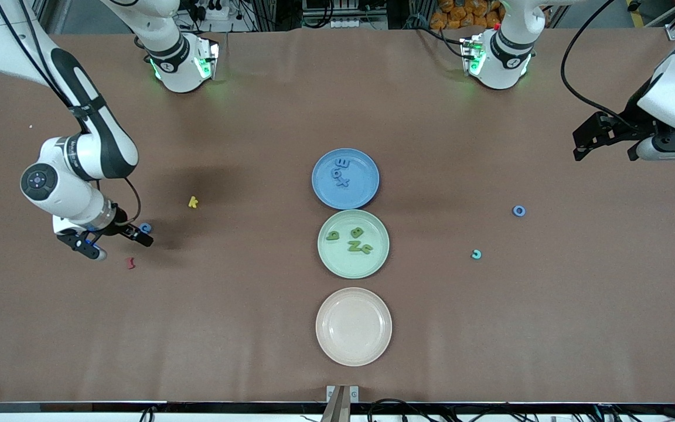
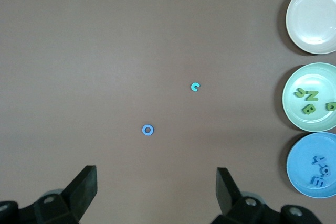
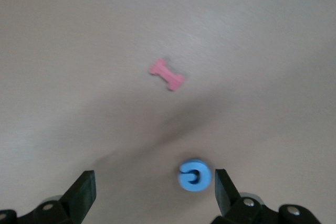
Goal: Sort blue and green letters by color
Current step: 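Move the right gripper to the blue o and grasp it, then carry the blue o to the blue plate and release it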
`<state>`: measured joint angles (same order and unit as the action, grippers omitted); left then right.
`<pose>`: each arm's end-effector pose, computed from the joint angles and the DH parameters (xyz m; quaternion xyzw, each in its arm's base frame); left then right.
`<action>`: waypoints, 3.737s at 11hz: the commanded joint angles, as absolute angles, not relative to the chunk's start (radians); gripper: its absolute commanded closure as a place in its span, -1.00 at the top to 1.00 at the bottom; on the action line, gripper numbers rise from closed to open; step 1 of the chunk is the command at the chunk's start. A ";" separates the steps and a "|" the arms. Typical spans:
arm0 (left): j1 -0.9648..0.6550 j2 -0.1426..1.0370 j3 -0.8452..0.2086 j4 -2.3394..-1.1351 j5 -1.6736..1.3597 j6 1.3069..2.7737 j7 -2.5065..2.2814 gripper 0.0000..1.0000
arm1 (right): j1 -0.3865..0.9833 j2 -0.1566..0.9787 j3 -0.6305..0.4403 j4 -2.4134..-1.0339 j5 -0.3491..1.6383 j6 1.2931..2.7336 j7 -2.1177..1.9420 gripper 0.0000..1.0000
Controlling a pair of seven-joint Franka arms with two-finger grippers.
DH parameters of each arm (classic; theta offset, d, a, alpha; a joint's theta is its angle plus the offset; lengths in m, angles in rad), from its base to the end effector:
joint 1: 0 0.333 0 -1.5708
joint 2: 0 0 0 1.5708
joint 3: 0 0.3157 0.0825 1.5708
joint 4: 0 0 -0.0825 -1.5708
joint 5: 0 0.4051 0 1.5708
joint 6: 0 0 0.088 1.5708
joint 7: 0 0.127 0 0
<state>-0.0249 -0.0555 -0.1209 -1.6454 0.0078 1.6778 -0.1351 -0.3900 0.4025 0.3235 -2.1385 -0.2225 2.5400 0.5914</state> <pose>0.5642 -0.0837 0.6085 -0.9990 0.0056 -0.0443 0.0010 0.5865 -0.0350 0.1887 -0.9686 0.2481 -0.0144 0.0021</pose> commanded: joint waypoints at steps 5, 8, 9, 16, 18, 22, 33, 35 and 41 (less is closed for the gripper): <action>-0.041 -0.035 -0.112 -1.620 -0.003 1.678 -0.112 1.00 | -0.436 0.348 0.327 -2.267 -0.241 2.615 0.741 1.00; -0.041 -0.035 -0.114 -1.621 -0.003 1.678 -0.110 1.00 | -0.431 0.359 0.325 -2.296 -0.241 2.669 0.755 1.00; -0.041 -0.035 -0.114 -1.620 -0.002 1.678 -0.110 1.00 | -0.430 0.370 0.325 -2.296 -0.242 2.683 0.755 1.00; -0.043 -0.026 -0.127 -1.609 -0.003 1.661 -0.110 1.00 | -0.430 0.431 0.288 -2.295 -0.271 2.724 0.755 0.74; -0.041 -0.026 -0.127 -1.608 -0.006 1.661 -0.110 1.00 | -0.413 0.437 0.275 -2.293 -0.278 2.733 0.755 0.50; -0.037 -0.022 -0.127 -1.609 -0.017 1.661 -0.109 1.00 | -0.394 0.451 0.256 -2.287 -0.278 2.753 0.755 -0.07; -0.028 -0.018 -0.127 -1.612 -0.017 1.661 -0.106 1.00 | -0.258 0.358 0.250 -2.206 -0.276 2.544 0.689 -1.00; -0.028 -0.018 -0.127 -1.612 -0.017 1.661 -0.106 1.00 | -0.152 0.324 0.253 -2.206 -0.265 2.519 0.698 -1.00; -0.026 -0.018 -0.127 -1.612 -0.018 1.660 -0.106 1.00 | 0.135 0.296 0.284 -2.178 -0.140 2.441 0.713 -1.00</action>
